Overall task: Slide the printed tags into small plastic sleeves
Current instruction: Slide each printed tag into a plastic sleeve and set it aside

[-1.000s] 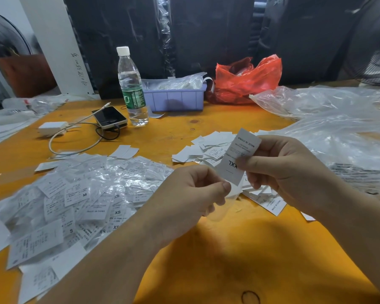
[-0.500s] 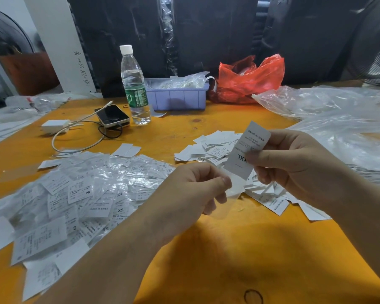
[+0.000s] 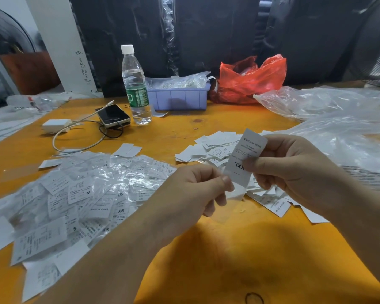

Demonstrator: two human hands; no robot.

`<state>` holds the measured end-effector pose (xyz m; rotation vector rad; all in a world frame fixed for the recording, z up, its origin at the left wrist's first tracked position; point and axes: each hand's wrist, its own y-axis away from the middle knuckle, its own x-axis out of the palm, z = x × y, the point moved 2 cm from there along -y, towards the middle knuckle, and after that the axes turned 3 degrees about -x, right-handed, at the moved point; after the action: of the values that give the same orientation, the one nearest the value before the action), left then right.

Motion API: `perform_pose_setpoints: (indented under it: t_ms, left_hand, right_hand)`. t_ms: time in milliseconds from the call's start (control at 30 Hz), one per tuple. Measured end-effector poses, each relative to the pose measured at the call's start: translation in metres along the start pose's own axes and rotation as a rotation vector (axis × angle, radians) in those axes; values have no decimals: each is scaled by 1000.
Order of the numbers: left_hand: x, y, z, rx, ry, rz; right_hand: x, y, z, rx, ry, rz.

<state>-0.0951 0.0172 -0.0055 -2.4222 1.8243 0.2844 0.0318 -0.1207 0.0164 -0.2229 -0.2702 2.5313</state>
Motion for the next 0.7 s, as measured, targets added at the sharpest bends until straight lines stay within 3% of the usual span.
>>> perform_pose_setpoints:
  t_ms: [700]
  left_hand:
    - [1, 1, -2, -8, -31, -16]
  right_hand:
    - [7, 3, -3, 50, 29, 82]
